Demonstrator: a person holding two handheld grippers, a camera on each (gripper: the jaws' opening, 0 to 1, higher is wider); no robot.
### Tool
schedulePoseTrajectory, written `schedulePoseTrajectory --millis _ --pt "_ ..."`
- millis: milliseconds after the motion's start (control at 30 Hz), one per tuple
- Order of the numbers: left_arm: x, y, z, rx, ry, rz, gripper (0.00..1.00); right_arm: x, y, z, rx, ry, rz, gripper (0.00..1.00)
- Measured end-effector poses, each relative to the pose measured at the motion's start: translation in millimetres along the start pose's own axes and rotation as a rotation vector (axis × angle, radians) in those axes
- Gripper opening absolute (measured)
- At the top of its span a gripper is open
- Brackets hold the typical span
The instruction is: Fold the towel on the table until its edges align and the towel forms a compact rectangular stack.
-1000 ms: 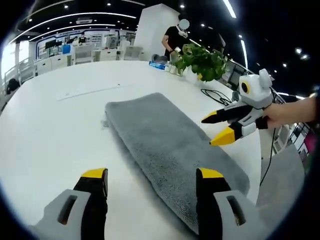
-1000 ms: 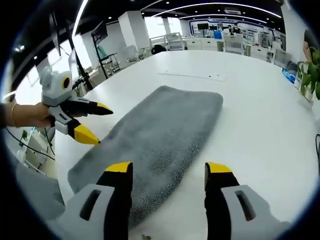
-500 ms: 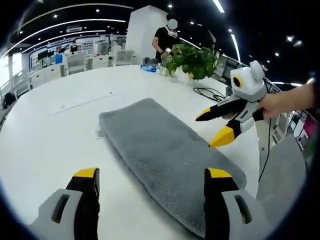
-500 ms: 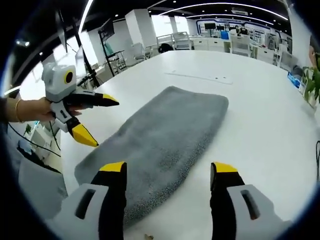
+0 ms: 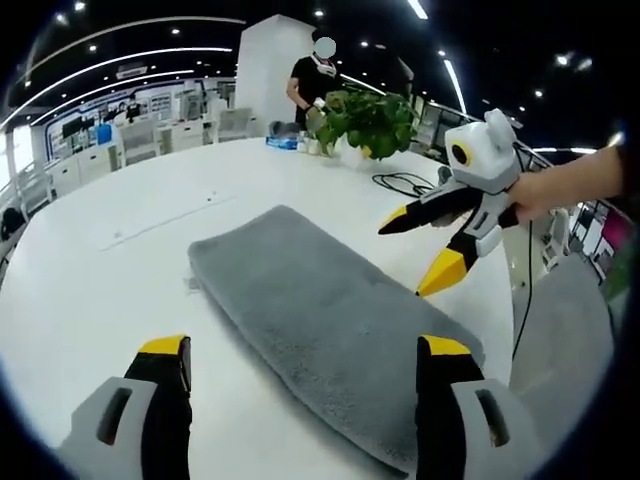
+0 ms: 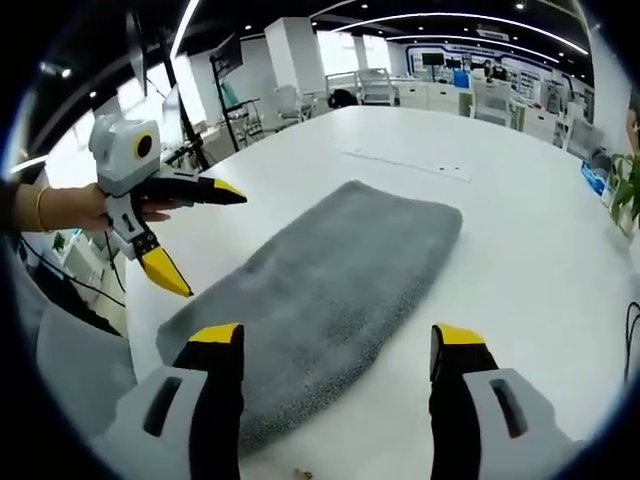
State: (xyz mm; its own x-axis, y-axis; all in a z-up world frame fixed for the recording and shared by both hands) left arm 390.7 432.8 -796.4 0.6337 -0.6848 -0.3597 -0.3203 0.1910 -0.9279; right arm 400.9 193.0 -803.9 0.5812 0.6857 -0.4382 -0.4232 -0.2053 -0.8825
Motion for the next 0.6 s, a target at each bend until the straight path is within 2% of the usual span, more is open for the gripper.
schedulePoseTrajectory --millis 300,400,600 --pt "0 -5.9 -13.1 0.052 0.072 0.001 0.95 0 -0.2 11 -0.035 -0.056 0.027 0.78" --pt "0 -4.9 -16.7 0.079 0.103 0.023 0.95 0 -0.9 13 -0.019 -0.071 0.023 0.78" --pt "-3 -7.3 -26.6 0.138 0.149 0.055 0.96 -3 -1.0 23 -0.050 -0.109 0.038 0.78"
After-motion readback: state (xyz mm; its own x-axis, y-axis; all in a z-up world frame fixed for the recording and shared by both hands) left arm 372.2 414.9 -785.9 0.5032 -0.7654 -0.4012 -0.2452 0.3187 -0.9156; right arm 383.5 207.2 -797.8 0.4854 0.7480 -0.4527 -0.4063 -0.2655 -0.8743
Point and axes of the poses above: the point that each gripper's makers call its tool centre point, and the gripper's own axes: x roughly forward along the fingers, z roughly to its left, y roughly out of its underside, the point moved 9 cm from there along -x, roughly backward along the fingers, and after that the axes turned 15 degrees about -z, right-handed, at the moved point
